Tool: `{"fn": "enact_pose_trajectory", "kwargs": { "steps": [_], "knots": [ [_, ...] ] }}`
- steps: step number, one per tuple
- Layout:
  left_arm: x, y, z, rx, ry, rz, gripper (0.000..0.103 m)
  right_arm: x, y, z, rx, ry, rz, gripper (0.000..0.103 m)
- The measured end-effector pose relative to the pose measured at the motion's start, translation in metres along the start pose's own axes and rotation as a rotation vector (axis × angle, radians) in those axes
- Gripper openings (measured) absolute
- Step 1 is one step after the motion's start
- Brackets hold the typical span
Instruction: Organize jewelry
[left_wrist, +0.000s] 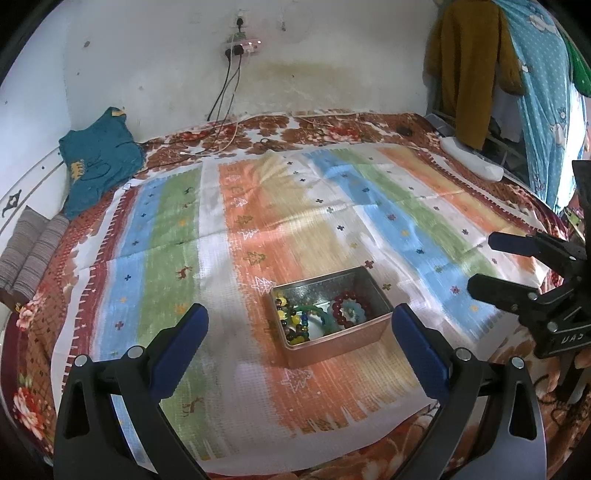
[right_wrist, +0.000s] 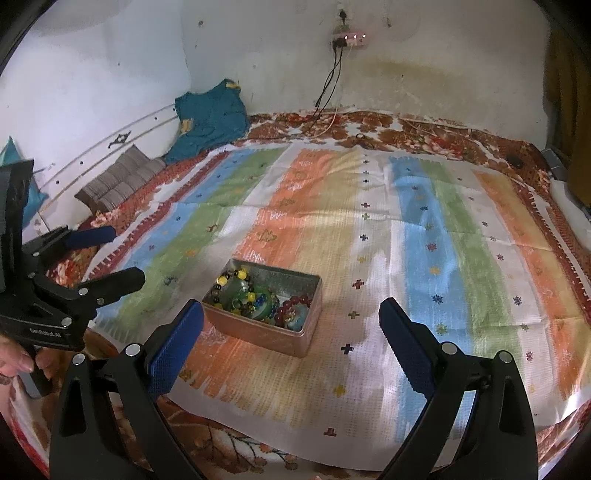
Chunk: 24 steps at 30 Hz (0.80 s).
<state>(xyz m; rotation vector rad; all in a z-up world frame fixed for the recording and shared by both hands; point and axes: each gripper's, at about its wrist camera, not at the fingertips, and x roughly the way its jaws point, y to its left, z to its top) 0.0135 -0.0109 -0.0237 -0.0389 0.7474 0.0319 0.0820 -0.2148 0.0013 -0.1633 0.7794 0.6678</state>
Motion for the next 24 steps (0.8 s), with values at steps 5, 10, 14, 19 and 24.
{"fn": "enact_pose_trajectory", "kwargs": {
  "steps": [5, 10, 14, 19, 24],
  "knots": [
    [-0.002, -0.001, 0.000, 0.002, -0.012, -0.002, 0.097, 0.000, -0.001, 0.000, 0.009, -0.001, -0.004, 0.096],
    [-0.004, -0.005, -0.001, 0.017, -0.025, -0.009, 0.097, 0.001, 0.002, 0.000, -0.011, 0.003, -0.006, 0.096],
    [-0.005, -0.005, -0.001, 0.009, -0.024, -0.009, 0.097, 0.001, 0.004, -0.001, -0.021, 0.006, -0.008, 0.096],
    [-0.009, -0.003, -0.002, -0.006, -0.048, 0.003, 0.097, 0.000, 0.008, -0.003, -0.036, 0.005, -0.013, 0.096],
    [-0.011, -0.003, -0.001, -0.001, -0.063, 0.010, 0.097, 0.000, 0.009, -0.004, -0.038, 0.002, -0.019, 0.096]
  ]
}}
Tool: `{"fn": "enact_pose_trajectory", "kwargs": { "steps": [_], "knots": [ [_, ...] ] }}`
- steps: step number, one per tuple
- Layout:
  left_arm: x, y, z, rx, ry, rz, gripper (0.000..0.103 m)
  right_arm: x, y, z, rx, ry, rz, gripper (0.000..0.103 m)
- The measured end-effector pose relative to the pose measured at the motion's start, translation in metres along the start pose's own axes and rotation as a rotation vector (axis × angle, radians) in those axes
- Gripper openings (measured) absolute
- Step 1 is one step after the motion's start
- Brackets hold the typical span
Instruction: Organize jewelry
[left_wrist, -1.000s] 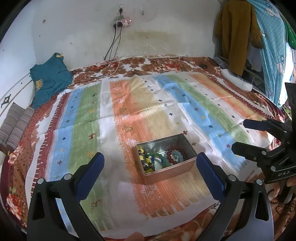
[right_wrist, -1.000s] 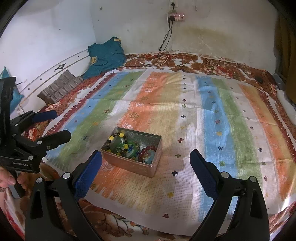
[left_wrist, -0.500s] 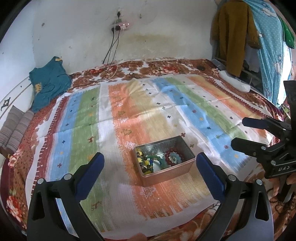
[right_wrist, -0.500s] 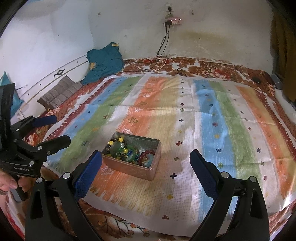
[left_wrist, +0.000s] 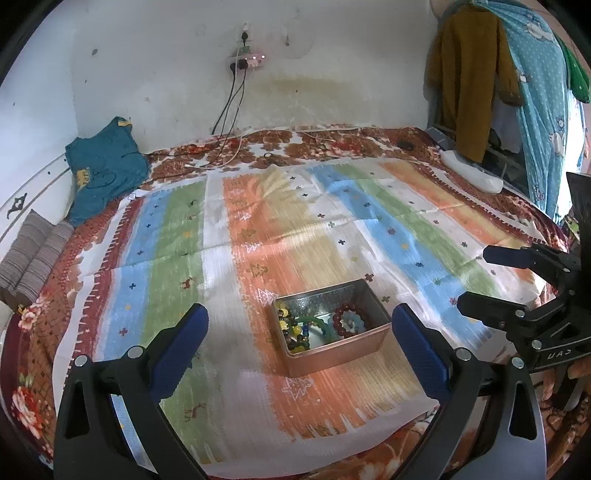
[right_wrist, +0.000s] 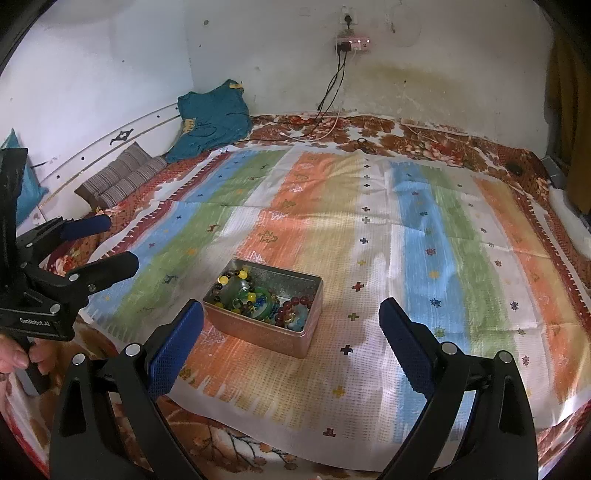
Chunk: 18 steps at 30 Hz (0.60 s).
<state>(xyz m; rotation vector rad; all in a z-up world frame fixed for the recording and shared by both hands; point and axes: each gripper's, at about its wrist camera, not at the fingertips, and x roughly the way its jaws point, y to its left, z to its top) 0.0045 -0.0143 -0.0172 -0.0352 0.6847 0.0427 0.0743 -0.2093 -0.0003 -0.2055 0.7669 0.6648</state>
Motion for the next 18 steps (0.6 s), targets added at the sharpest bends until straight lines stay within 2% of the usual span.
{"fn": "enact_pose_trajectory", "kwargs": {
  "steps": [18],
  "knots": [
    [-0.0084, -0.0019, 0.0000, 0.012, -0.046, 0.001, 0.097, -0.0034, -0.0022, 0.0024, -0.002, -0.015, -0.003, 0.096]
  ]
}}
